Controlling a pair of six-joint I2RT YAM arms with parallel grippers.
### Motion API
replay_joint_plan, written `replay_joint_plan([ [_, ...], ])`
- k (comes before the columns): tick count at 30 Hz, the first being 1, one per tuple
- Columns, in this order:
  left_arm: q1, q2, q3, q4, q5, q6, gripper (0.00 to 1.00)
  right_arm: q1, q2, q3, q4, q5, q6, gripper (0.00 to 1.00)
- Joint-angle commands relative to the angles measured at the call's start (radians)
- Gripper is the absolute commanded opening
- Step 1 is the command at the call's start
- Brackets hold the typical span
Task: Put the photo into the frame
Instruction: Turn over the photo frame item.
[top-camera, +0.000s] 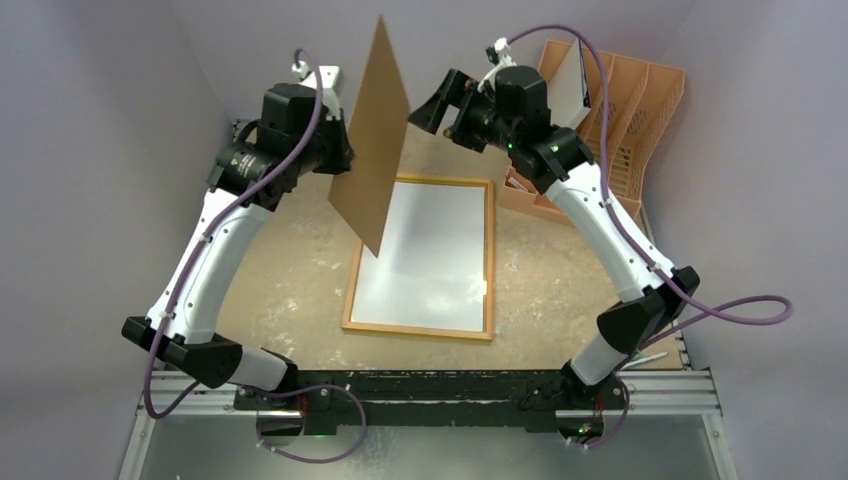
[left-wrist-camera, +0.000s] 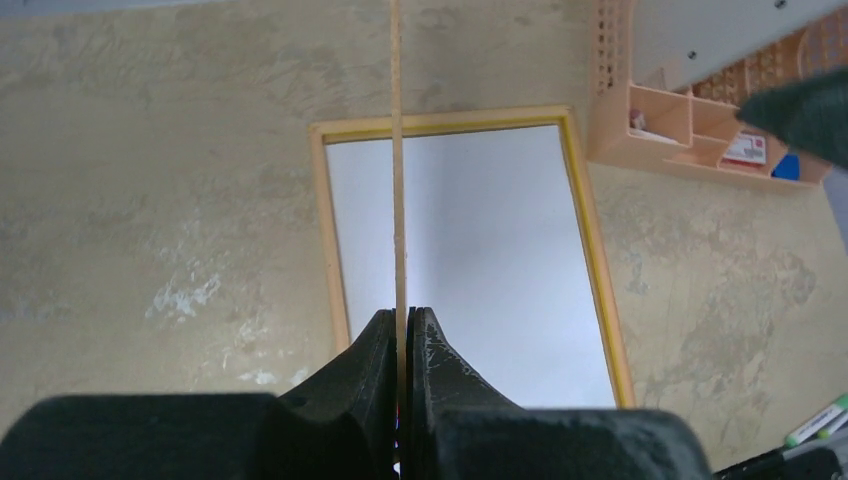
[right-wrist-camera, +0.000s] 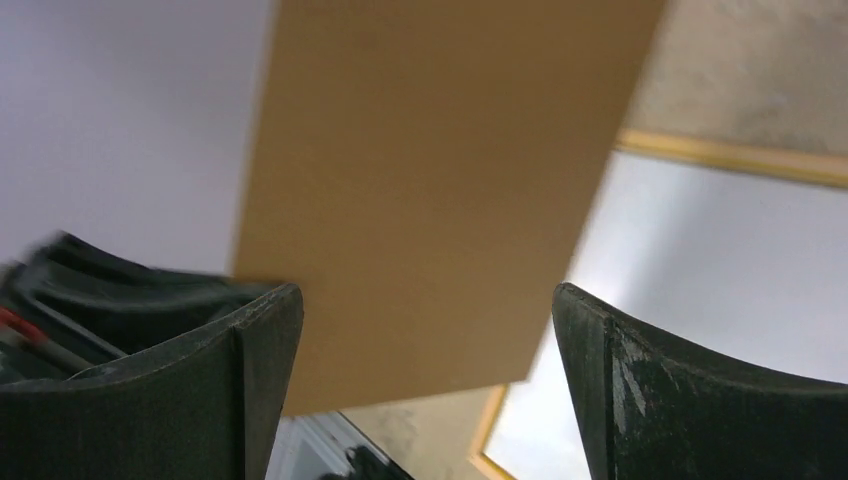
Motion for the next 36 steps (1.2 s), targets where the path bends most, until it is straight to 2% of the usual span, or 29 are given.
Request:
replay_joint_plan([
  [1,-0.107,-0.016,0.069,0.231,-0.053,0.141,0.0,0.003,0.094,0.215,0.008,-0.041,0.059,0.95],
  [6,-0.158,0.02,0.067,0.326,-0.166,0.232,0.0,0.003,0.234,0.475,-0.069,-0.004,0.059,0.94],
  [9,-0.172,0.02,0.04,0.403,-0.205,0.292,0.0,0.004,0.288,0.54,-0.097,0.044,0.07,0.93],
  [20,-0.23,0.012,-0.086,0.613,-0.317,0.578,0.0,0.002,0.353,0.542,-0.013,0.074,0.077,0.91],
  [25,-0.265,0.01,-0.151,0.699,-0.371,0.697,0.0,0.001,0.318,0.462,0.094,0.026,0.099,0.9],
  [29,-0.272,0.012,-0.18,0.736,-0.383,0.748,0.0,-0.008,0.286,0.396,0.151,0.007,0.131,0.9],
  [33,-0.272,0.008,-0.205,0.762,-0.378,0.769,0.0,-0.022,0.229,0.279,0.276,-0.023,0.191,0.88],
  [36,-0.272,0.002,-0.224,0.789,-0.354,0.769,0.0,-0.033,0.23,0.256,0.317,-0.041,0.225,0.87],
])
